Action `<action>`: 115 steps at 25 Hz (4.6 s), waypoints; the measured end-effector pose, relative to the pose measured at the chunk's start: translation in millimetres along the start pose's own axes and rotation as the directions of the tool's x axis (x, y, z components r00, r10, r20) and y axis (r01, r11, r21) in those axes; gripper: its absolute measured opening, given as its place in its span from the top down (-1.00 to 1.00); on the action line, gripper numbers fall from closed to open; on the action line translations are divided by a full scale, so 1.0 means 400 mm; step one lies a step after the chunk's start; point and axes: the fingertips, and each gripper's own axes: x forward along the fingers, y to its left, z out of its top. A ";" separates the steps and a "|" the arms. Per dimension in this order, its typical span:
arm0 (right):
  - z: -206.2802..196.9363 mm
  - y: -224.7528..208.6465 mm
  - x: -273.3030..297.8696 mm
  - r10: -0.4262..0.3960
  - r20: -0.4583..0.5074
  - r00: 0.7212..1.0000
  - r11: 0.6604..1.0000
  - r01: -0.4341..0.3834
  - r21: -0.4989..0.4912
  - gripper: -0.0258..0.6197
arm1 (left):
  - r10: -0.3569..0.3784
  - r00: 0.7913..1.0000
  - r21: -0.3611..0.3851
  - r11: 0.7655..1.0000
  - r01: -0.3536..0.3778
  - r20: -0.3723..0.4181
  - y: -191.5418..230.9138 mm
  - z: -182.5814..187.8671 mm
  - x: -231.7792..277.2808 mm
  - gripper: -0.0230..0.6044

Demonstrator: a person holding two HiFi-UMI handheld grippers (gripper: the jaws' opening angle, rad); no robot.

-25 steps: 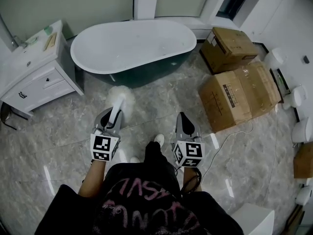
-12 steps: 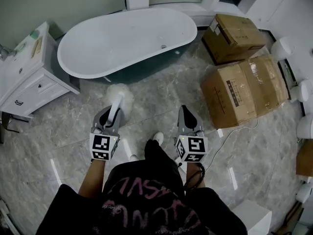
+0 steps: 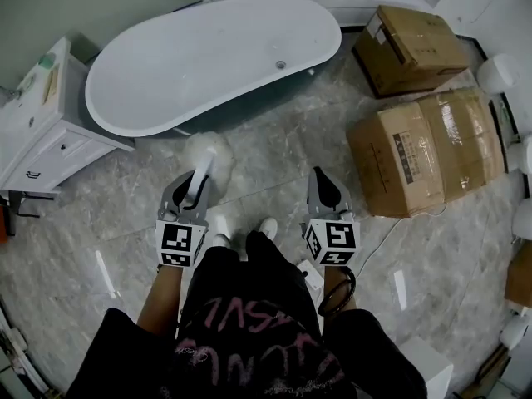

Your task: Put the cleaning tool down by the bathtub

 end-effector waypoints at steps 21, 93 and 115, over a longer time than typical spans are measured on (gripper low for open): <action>-0.061 -0.143 0.160 -0.046 -0.087 0.995 0.997 0.051 0.057 0.88 | -0.072 0.988 -0.080 0.995 0.061 -0.133 0.006 -0.074 0.271 0.65; -1.361 -0.235 0.970 0.028 -0.293 0.956 0.997 -0.007 0.071 0.86 | -0.115 0.938 -0.100 0.991 0.086 -0.327 0.055 -1.379 1.190 0.65; -1.581 -0.277 1.079 0.045 -0.294 0.955 0.995 -0.017 0.097 0.86 | -0.124 0.923 -0.086 0.991 0.100 -0.364 0.020 -1.616 1.336 0.65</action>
